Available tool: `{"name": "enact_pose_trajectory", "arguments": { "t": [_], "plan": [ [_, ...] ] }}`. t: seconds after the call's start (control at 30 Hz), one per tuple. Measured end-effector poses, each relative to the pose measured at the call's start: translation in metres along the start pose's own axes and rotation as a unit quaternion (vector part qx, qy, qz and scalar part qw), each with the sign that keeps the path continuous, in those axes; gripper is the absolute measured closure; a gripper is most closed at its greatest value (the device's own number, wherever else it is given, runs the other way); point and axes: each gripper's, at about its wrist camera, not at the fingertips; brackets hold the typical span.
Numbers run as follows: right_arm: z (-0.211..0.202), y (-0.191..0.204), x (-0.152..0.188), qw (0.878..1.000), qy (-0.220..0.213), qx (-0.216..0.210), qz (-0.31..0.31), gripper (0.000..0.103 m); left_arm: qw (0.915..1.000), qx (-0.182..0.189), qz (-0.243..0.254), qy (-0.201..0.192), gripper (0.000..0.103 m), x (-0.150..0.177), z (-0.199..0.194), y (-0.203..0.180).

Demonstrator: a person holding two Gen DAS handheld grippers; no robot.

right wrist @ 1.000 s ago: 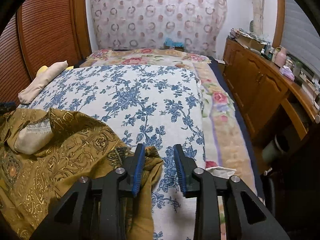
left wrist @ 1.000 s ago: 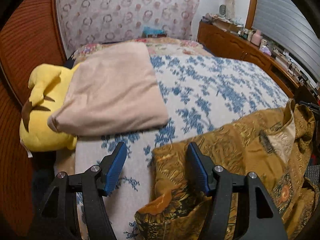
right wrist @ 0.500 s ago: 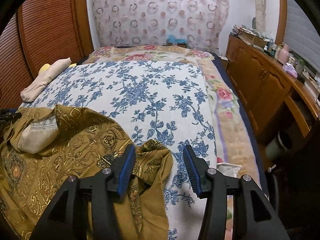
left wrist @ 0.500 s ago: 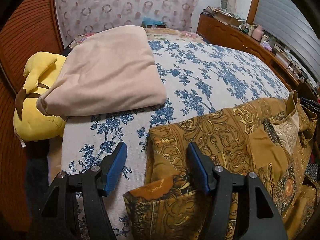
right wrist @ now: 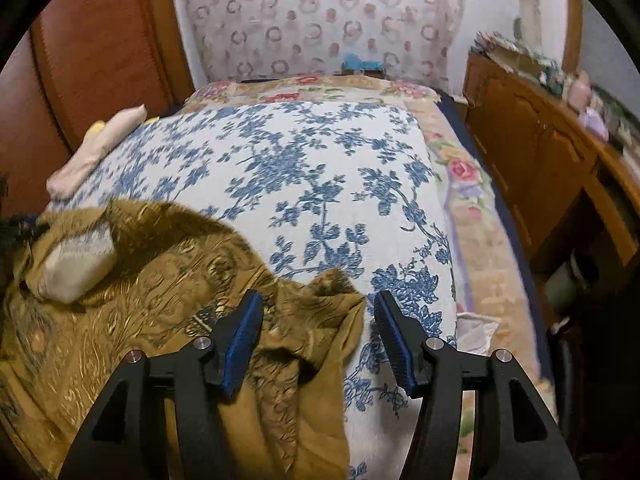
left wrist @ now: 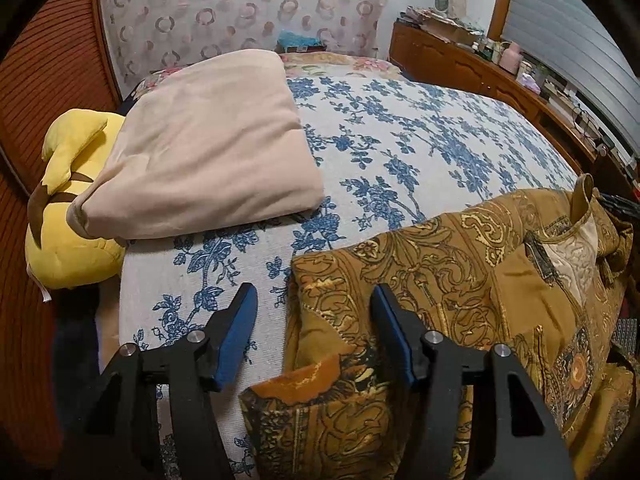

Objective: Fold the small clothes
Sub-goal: 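Grasp the shirt hem edges with both tools, then lift the held shirt high off the bed with both tools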

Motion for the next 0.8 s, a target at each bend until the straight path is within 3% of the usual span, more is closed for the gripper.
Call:
{"name": "enact_pose_trajectory", "arguments": {
  "t": [0.23, 0.3, 0.33, 0.37, 0.43, 0.6, 0.8],
  "plan": [
    [0.009, -0.01, 0.003, 0.999, 0.016, -0.025, 0.023, 0.047, 0.9997, 0.021, 0.012, 0.005, 0.064, -0.002, 0.0, -0.008],
    [0.009, -0.006, 0.004, 0.999, 0.016, -0.038, 0.012, 0.063, 0.9995, 0.026, 0.015, 0.006, 0.071, -0.002, -0.001, -0.01],
    [0.009, -0.004, 0.005, 0.999, 0.017, -0.041, 0.007, 0.066, 0.9993, 0.033, 0.016, 0.006, 0.079, -0.001, -0.001, -0.011],
    [0.009, -0.002, 0.006, 0.999, 0.018, -0.041, 0.002, 0.075, 0.9992, 0.037, 0.016, 0.005, 0.086, -0.001, -0.002, -0.012],
    [0.008, 0.003, 0.007, 0.999, 0.018, -0.046, -0.013, 0.086, 0.9994, 0.031, 0.01, -0.005, 0.089, 0.0, -0.008, -0.012],
    [-0.023, 0.017, 0.007, 0.998, -0.022, -0.046, -0.034, 0.092, 0.9961, 0.038, -0.006, -0.08, 0.093, 0.002, -0.055, -0.022],
    [-0.107, 0.036, -0.015, 0.99, -0.118, -0.058, -0.058, 0.093, 0.9853, 0.058, 0.01, -0.16, 0.094, -0.018, -0.123, -0.038]
  ]
}}
Point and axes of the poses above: each gripper's, at about its wrist camera, not at the fingertips, and z roughly the way its jaws point, y to its left, x to its underside, and after that the axes turned 2 degrees about y, right-handed
